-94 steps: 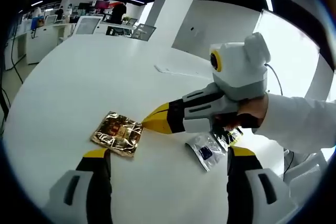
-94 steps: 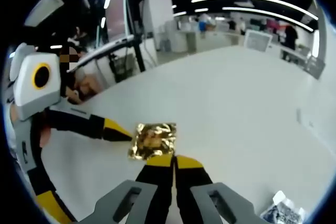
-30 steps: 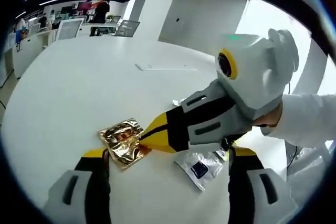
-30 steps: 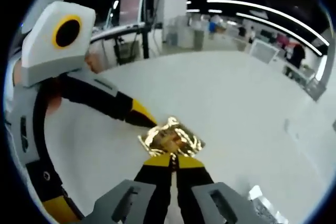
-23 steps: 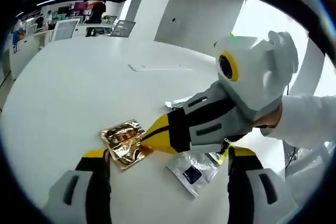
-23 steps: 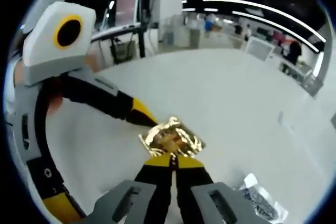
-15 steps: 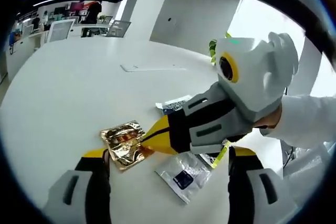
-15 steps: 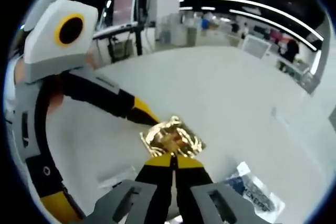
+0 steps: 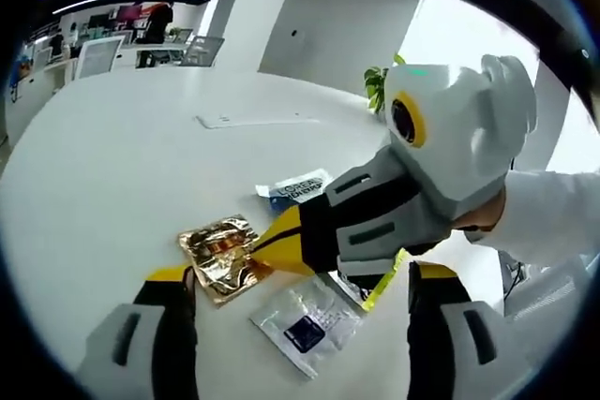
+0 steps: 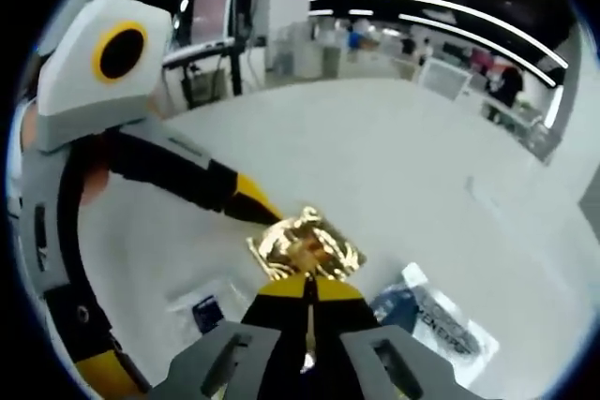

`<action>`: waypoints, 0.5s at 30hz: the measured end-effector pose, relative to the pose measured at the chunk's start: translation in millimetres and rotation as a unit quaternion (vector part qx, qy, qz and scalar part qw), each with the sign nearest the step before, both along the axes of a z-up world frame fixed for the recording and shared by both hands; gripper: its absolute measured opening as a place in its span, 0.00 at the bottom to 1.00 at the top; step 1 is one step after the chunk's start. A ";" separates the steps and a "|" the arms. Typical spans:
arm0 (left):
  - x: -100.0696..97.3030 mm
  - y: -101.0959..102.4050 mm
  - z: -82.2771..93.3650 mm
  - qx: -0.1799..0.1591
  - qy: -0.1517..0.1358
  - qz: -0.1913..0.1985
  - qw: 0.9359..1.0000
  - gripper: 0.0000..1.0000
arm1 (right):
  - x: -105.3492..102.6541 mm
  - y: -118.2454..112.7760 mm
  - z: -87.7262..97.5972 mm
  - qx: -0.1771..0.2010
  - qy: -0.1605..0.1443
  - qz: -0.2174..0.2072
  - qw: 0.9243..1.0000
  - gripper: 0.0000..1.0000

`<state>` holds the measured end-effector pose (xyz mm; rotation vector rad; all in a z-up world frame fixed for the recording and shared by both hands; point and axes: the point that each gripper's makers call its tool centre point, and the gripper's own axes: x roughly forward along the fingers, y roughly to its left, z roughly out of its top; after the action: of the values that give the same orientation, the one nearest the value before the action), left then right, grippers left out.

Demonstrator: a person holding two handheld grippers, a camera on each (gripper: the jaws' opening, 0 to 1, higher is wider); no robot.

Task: Arrange the skincare products in the storage area until every visible bottle or jar stands upright without overlapping.

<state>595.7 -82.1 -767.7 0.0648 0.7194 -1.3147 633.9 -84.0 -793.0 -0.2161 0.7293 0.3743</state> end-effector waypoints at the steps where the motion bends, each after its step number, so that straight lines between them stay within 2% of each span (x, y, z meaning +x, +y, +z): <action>1: -1.4 -0.2 0.5 -0.001 0.000 -0.001 1.000 0.90 | 0.3 -1.6 0.1 0.000 0.000 -0.002 1.000 0.00; 10: -2.1 -7.6 0.2 -0.005 -0.002 -0.008 1.000 0.91 | 0.1 -10.0 -0.4 -0.006 0.003 -0.011 1.000 0.00; 13: 6.0 -7.4 -1.5 -0.004 -0.001 -0.011 1.000 0.91 | 0.4 -11.9 -0.4 -0.007 0.002 -0.014 1.000 0.00; 15: 4.5 -7.1 0.5 -0.004 0.001 -0.009 1.000 0.89 | 0.3 -12.4 -0.4 -0.007 0.003 -0.015 1.000 0.00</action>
<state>600.3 -89.2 -767.2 0.0634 0.7177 -1.3342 634.2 -96.3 -793.5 -0.2171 0.7410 0.3413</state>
